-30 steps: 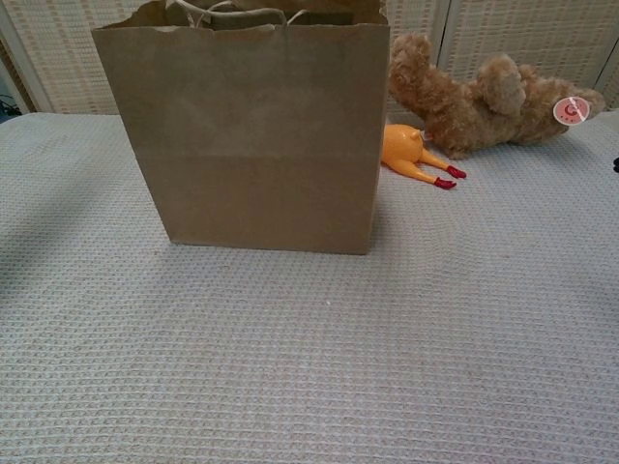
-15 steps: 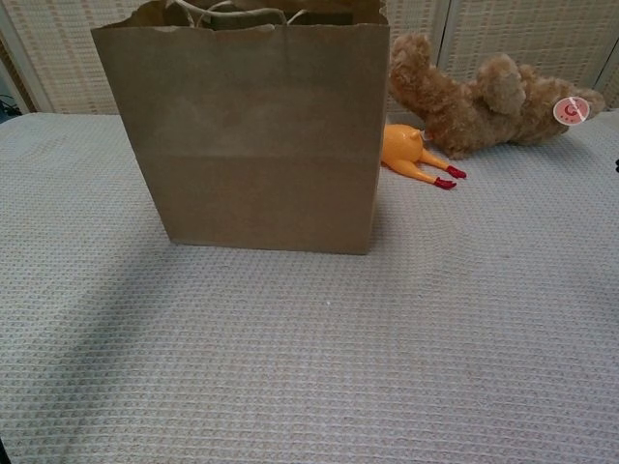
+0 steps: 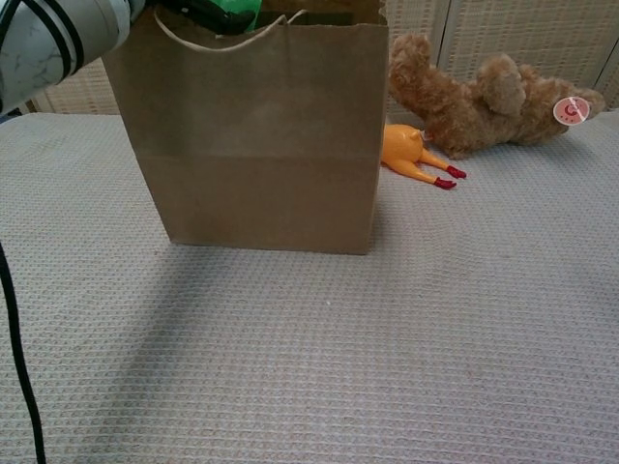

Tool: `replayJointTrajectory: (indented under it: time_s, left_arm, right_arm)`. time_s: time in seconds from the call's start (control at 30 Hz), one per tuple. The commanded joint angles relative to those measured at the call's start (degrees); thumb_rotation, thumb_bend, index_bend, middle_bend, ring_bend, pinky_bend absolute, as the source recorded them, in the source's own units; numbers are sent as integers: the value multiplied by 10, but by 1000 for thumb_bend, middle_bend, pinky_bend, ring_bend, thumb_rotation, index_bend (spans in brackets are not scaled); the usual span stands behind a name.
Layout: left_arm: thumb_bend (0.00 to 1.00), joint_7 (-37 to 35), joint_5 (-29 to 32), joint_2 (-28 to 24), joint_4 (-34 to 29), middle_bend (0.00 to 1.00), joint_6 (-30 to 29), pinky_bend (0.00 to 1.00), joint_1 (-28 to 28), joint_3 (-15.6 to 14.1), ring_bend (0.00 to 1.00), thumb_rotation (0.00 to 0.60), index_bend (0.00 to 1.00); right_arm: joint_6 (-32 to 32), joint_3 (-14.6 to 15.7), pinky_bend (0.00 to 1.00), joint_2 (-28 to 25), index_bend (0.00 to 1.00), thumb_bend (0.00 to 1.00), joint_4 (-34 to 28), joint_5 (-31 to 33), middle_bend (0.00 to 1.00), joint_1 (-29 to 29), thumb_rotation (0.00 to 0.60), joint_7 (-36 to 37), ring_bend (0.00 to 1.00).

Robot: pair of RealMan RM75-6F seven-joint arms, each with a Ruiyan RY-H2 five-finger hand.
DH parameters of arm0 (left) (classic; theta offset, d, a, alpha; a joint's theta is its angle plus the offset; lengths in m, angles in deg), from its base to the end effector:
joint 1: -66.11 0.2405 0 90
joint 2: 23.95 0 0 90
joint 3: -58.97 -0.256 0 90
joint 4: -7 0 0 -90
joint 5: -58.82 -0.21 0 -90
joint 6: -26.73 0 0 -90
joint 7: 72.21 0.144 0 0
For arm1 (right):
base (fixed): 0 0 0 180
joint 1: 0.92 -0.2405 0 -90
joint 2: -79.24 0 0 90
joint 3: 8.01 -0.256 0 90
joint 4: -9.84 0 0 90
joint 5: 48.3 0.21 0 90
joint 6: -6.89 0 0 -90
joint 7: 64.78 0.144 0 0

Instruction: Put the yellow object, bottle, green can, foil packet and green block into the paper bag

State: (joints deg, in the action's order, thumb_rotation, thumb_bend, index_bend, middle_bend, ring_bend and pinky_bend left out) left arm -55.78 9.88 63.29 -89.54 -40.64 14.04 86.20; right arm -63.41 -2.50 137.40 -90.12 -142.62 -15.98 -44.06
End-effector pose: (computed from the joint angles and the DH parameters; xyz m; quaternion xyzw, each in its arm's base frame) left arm -0.0287 0.3854 0.0583 -0.5738 -0.4457 -0.5673 0.3875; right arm -0.2713 -0.1872 0.1218 0.6505 -0.5330 0.3999 0.3644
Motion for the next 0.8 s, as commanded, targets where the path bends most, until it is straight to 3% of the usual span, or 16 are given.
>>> replayJointTrajectory:
  time_s: [0.03, 0.27, 0.5, 0.67, 0.8]
  left_arm:
    - [431, 8, 5, -14, -19, 134, 3, 222, 4, -7, 66, 600, 131]
    - [422, 3, 6, -39, -50, 58, -8, 149, 16, 1, 1, 600, 32]
    - [423, -26, 7, -79, -124, 66, -28, 162, 42, 17, 9, 600, 44]
    - [568, -46, -19, -124, -154, 81, -55, 167, 80, 16, 14, 600, 63]
    - [613, -81, -33, -166, -161, 88, -68, 167, 123, 9, 18, 600, 77]
  right_arm:
    - [0, 0, 0, 0, 0, 29, 0, 0, 0, 0, 600, -1, 0]
    - [-2, 0, 0, 2, 0, 29, 0, -2, 0, 1, 600, -9, 0]
    - [-8, -2, 0, 7, 0, 29, 1, -1, 0, 5, 600, -20, 0]
    - [-12, -2, 0, 7, 0, 29, 3, -2, 0, 7, 600, -20, 0]
    - [-14, -2, 0, 7, 0, 29, 3, -3, 0, 8, 600, -20, 0]
